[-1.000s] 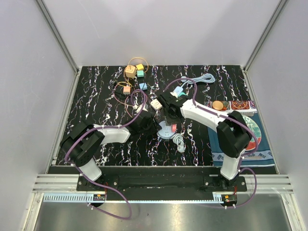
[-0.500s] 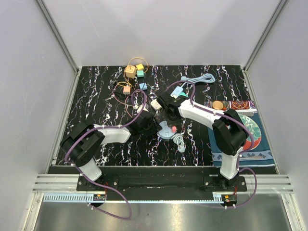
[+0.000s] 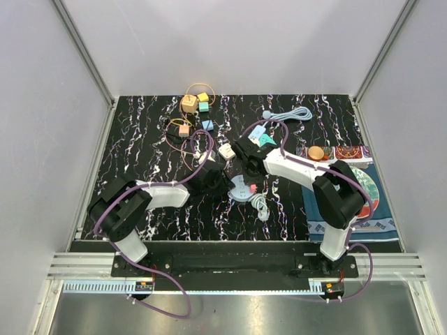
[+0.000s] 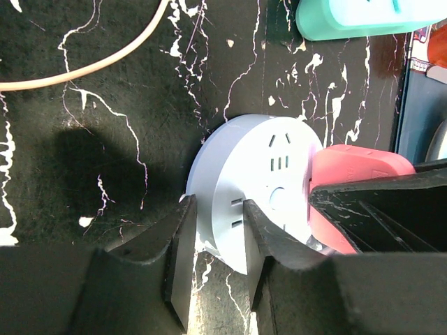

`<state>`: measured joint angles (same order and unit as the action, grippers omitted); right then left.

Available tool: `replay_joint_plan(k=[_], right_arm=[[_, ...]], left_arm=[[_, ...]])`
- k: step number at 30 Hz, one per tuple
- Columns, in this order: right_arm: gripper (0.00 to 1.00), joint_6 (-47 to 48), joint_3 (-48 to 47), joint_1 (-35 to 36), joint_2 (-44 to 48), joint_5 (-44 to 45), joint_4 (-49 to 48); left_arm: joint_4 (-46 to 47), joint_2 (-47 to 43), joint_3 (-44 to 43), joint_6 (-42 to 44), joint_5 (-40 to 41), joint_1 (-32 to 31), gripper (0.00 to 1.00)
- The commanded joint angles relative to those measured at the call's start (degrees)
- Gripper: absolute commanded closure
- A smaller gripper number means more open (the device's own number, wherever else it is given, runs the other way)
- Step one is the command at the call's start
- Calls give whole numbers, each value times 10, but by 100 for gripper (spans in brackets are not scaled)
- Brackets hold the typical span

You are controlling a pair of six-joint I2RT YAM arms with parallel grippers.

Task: Insert the plug
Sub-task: Insert the plug into the socket.

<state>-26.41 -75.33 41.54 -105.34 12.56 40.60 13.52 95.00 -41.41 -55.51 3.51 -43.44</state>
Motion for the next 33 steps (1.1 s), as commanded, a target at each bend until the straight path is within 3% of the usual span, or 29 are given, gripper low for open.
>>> replay_joint_plan(k=[1, 12, 18, 23, 24, 25, 26, 33], right_arm=[[100, 1, 61, -18, -25, 15, 5], [100, 3, 87, -27, -41, 1, -10], [99, 9, 59, -28, -6, 1, -9], [75, 10, 5, -28, 6, -3, -2], [69, 10, -1, -27, 7, -1, -1], [57, 9, -10, -27, 7, -1, -1], [53, 10, -15, -28, 8, -2, 0], [19, 12, -49, -28, 50, -10, 0]], left_arm=[[-44, 21, -1, 7, 13, -5, 67], [-46, 13, 0, 4, 14, -6, 68], [-73, -50, -5, 14, 42, -5, 57], [-126, -120, -18, 39, 103, -4, 33], [-133, -145, -20, 43, 112, -4, 30], [-154, -157, -20, 48, 132, -4, 28], [-163, -169, -19, 56, 142, -4, 23], [-229, -275, -17, 91, 209, 5, 8]])
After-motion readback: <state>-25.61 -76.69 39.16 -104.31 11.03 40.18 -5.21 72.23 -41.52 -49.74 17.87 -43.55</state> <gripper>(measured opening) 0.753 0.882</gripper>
